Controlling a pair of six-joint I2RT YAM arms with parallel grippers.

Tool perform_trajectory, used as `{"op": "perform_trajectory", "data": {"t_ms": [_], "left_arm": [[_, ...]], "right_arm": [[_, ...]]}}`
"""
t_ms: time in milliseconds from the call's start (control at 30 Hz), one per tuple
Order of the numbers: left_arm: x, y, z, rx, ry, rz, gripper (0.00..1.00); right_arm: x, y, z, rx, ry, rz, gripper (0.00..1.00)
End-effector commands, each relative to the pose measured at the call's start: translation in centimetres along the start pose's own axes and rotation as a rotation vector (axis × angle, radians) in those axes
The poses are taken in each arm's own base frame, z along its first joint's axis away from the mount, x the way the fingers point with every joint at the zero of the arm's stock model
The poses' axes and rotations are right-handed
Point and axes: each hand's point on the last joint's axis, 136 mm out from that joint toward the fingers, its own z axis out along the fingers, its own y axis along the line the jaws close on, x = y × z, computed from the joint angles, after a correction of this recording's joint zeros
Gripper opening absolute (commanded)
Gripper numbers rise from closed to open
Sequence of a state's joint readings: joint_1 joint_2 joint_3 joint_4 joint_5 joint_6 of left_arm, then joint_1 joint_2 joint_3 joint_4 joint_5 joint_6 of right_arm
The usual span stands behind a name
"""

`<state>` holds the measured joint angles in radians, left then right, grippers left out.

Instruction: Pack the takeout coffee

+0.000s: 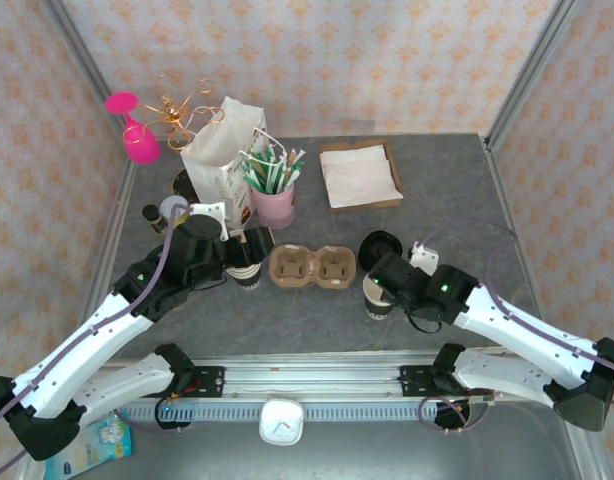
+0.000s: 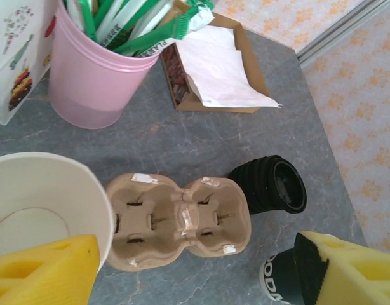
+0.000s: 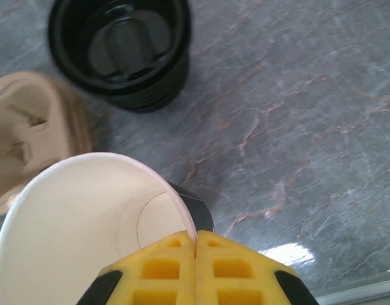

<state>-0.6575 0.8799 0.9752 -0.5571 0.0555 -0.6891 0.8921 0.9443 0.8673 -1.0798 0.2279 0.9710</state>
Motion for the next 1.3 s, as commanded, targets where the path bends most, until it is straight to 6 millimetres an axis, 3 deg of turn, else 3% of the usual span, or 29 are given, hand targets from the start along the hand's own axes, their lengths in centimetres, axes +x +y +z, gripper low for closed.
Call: {"op": "perform_trajectory", "data": {"t_ms": [0, 267, 400, 633, 967, 1033, 1133, 1267], "left_arm": [[-1.5, -1.2, 0.4, 0.022, -0.073, -0.020, 0.82], [-1.2, -1.6, 1.6, 0.017, -0.060, 0.008, 0.83], [-1.0, -1.5, 1.9, 0.011, -0.054, 0.015, 0.83], [-1.2, -1.2, 1.9, 0.000, -0.064, 0.023, 0.84], [-2.0, -1.8, 1.4, 0.011, -0.081, 0.025, 0.84], [-2.2, -1.9, 1.4, 0.014, -0.091, 0.023, 0.85], [-2.8, -2.2, 1.4, 0.023, -0.117, 0.015, 0.85], [-3.3, -3.3, 1.7, 0.065, -0.134, 0.003, 0.85]], "right_arm": [[-1.1, -0.5, 1.1, -0.017, -0.023, 0.028, 0.04], [-1.5, -1.9, 3.9, 0.017, 0.006, 0.066, 0.04], [-1.8, -2.5, 3.9, 0.054, 0.000, 0.067, 0.04], [-1.3, -2.7, 4.0, 0.050, 0.025, 0.069, 0.19], [-4.6, -2.2, 0.3, 0.055, -0.047, 0.060, 0.54], [-5.7, -1.1, -0.6, 0.024, -0.067, 0.037, 0.55], [-7.0, 2.6, -0.8, -0.086, -0.060, -0.054, 0.58], [-7.1, 6.7, 0.8, -0.155, 0.013, -0.201, 0.59]]}}
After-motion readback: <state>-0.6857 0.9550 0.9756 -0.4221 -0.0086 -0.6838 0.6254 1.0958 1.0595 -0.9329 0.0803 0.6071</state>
